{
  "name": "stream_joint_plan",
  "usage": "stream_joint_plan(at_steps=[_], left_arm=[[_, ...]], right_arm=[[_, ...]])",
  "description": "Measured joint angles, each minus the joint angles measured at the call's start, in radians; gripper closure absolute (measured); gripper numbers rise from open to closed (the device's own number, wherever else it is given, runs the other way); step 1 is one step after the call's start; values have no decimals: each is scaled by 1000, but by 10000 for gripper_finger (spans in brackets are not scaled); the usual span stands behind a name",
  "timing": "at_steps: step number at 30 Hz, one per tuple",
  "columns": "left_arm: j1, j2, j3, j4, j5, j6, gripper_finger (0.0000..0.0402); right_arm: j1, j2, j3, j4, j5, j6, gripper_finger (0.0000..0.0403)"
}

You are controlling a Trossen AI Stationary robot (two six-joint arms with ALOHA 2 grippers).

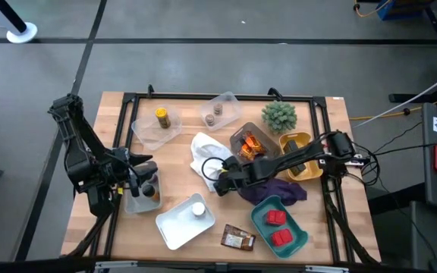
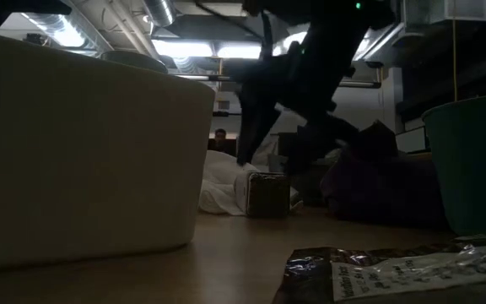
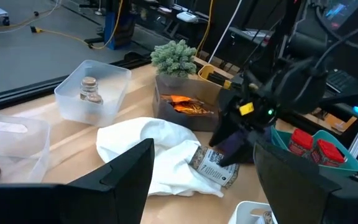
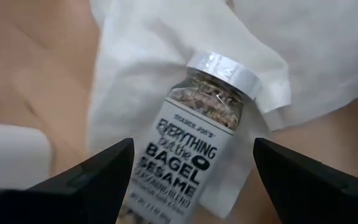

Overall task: Sort spices by type
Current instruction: Put the white spice bottle into the white bin

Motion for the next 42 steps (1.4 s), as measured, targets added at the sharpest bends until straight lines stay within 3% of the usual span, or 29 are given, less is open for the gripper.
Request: stream_joint_plan(at_steps=[9, 18, 21, 35, 39, 42], left_arm=[[0, 0, 0, 0, 0, -1, 144], [0, 0, 0, 0, 0, -1, 144], [0, 0, 0, 0, 0, -2, 144], [0, 0, 0, 0, 0, 5, 144], [0, 2, 0, 0, 0, 22, 144], [2, 10, 0, 0, 0, 25, 144]], right_arm=[[0, 46, 0, 35, 4, -1, 78], [0, 44, 1, 38, -1, -31, 187], [0, 44, 2, 40, -3, -43, 201], [0, 67, -2, 38, -8, -84, 122], [0, 81, -2, 53, -17, -85, 130], [0, 81, -1, 62, -16, -87, 161]])
